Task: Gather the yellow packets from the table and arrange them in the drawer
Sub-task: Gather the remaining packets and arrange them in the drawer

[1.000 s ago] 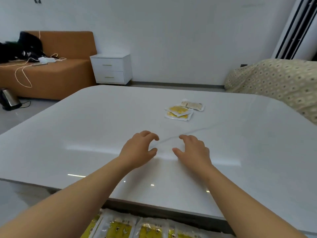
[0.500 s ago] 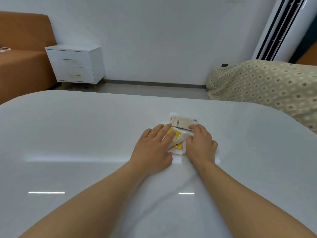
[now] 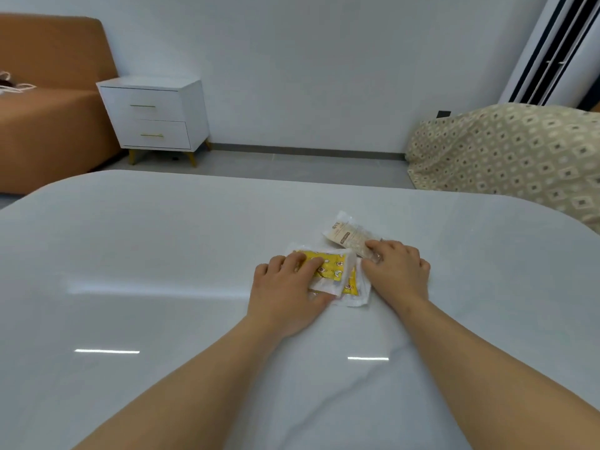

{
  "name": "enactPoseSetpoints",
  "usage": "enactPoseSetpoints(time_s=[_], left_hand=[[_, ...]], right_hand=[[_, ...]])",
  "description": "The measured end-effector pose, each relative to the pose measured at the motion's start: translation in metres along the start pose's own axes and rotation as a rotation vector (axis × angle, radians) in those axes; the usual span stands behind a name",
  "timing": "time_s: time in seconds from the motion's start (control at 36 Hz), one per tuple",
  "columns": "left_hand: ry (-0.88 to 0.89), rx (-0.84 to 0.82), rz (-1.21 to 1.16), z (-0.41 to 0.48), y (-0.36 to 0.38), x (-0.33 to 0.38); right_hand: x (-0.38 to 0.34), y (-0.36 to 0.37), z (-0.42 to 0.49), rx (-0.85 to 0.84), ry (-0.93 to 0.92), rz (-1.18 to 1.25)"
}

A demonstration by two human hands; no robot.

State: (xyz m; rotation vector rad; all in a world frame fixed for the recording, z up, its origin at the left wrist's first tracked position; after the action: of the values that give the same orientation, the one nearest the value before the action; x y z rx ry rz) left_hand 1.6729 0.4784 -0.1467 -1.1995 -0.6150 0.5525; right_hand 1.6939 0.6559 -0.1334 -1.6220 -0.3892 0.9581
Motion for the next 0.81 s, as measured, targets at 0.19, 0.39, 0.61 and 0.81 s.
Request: enactPoseSetpoints(time_s=[0.19, 0.39, 0.61, 0.81], left_hand=[[-0.110, -0.006, 0.026, -0.054, -0.014, -0.007], [-0.104, 0.069, 0.036, -0.102, -0.028, 0.020], [0.057, 0.218, 0.039, -0.145, -0.044, 0.052], [-0.055, 0.152, 0.197, -0.169, -0.043, 0.066]], right_hand=[[0.009, 0.003, -0.049, 0.045, -0.102, -0.036], [0.029, -0.008, -0.113, 0.043, -0.154, 0.052], [0.053, -0.016, -0.180, 0.097, -0.273, 0.025], [0.055, -0.016, -0.184, 0.024, -0.263, -0.004]])
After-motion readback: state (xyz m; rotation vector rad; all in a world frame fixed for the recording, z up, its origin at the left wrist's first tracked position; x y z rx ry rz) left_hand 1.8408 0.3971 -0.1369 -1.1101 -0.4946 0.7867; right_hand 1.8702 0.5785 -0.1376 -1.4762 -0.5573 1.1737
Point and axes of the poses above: each hand's wrist, its own z-axis towards the middle knuckle, its own y-axis out of the palm, x = y × z, the point moved 7 cm from there along z, towards the middle knuckle, and after that the axes turned 15 degrees about y, right-handed, at the moved point
